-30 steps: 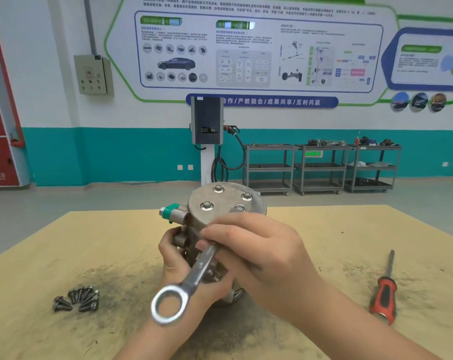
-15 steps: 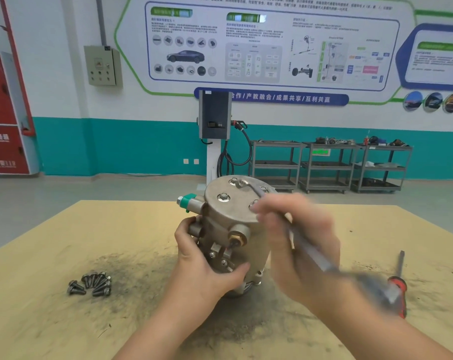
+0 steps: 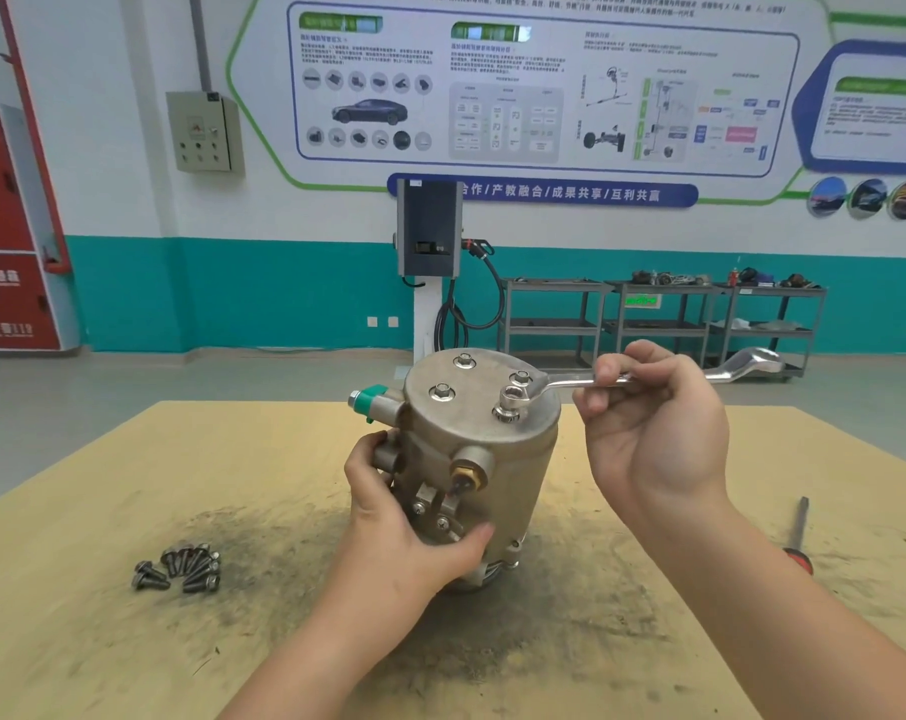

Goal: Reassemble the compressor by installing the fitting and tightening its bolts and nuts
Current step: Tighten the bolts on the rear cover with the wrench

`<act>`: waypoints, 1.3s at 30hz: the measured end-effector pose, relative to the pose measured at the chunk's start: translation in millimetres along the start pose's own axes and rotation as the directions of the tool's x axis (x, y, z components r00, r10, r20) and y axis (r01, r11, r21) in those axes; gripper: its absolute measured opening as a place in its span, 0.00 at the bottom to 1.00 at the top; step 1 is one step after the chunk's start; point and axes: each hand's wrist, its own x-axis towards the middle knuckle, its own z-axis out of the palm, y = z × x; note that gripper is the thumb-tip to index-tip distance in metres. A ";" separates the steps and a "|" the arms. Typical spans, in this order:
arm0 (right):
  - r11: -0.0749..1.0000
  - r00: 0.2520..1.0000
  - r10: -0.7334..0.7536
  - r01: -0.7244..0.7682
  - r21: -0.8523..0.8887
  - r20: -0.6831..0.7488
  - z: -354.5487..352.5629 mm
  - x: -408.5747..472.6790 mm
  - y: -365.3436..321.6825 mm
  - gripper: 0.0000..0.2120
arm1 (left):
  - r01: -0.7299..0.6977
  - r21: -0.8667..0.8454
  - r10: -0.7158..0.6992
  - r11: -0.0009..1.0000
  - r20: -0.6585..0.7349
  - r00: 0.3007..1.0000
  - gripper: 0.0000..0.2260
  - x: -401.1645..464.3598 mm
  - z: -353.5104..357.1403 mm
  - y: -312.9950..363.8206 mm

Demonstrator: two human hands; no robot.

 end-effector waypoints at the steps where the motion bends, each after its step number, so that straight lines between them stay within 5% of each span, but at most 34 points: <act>1: 1.000 1.000 -0.002 0.002 -0.012 0.018 -0.5 1.2 -0.1 0.10 | -0.004 0.001 0.004 1.000 0.004 1.000 0.42 -0.2 -0.2 1.6; 10: 0.988 0.983 0.153 -0.150 -0.034 0.102 -7.1 18.0 -1.8 0.09 | 0.001 0.005 -0.001 1.000 0.002 1.000 0.43 -0.5 -0.4 1.4; 16: 0.994 0.975 0.070 -0.085 0.062 0.212 -14.2 14.1 6.1 0.08 | -0.017 0.007 0.017 1.000 0.010 1.000 0.42 -0.9 -1.7 2.7; 27: 0.998 0.993 0.048 -0.051 0.022 0.106 -14.2 16.6 8.7 0.11 | -0.002 0.000 0.002 1.000 0.013 1.000 0.42 0.2 -0.9 5.5; 35: 0.986 0.983 -0.165 0.164 0.022 0.087 -15.9 -1.5 21.5 0.07 | -0.025 -0.058 0.026 0.998 0.026 0.999 0.41 0.2 0.7 5.2; 39: 0.993 0.986 -0.118 0.115 0.028 0.116 -13.0 -1.8 17.8 0.05 | -0.031 -0.068 0.032 0.997 0.007 0.999 0.41 1.9 0.0 2.9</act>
